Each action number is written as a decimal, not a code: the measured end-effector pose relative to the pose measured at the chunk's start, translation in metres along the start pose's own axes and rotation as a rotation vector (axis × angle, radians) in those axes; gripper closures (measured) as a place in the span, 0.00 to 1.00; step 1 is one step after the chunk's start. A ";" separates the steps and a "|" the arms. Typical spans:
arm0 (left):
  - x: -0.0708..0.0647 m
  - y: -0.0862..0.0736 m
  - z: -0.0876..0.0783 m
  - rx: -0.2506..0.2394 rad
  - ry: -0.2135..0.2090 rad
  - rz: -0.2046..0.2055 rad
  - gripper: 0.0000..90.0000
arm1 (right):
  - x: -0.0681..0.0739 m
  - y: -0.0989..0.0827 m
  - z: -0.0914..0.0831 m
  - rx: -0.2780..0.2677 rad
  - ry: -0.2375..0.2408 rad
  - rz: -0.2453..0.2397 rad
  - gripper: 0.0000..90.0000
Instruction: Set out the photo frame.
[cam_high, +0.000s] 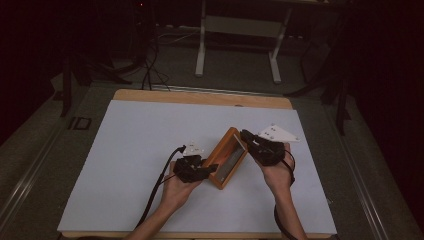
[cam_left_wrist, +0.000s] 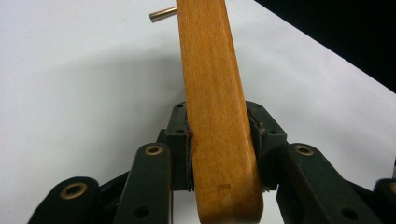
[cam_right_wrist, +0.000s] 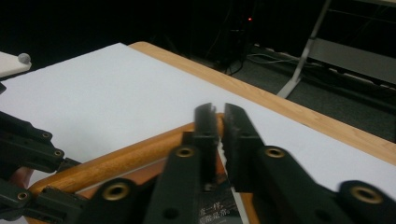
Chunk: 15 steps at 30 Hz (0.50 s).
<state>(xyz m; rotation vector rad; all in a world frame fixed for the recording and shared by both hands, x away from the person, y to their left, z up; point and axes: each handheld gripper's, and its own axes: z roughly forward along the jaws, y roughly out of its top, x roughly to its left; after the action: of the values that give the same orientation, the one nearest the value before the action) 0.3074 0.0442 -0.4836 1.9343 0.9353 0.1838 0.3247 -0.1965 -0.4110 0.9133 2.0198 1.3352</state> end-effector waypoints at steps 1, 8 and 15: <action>-0.002 0.002 0.001 0.001 0.002 0.010 0.74 | -0.001 0.000 -0.001 -0.001 0.000 0.006 0.99; -0.022 0.008 0.009 -0.002 0.024 0.114 0.75 | -0.007 -0.008 -0.004 0.015 -0.042 0.010 0.99; -0.037 0.010 0.016 -0.007 -0.001 0.200 0.76 | -0.017 -0.022 -0.016 0.031 -0.083 0.021 0.99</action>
<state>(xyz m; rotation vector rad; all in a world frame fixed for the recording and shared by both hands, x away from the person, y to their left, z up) 0.2945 0.0056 -0.4746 2.0202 0.7386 0.3010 0.3182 -0.2243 -0.4244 0.9899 1.9778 1.2589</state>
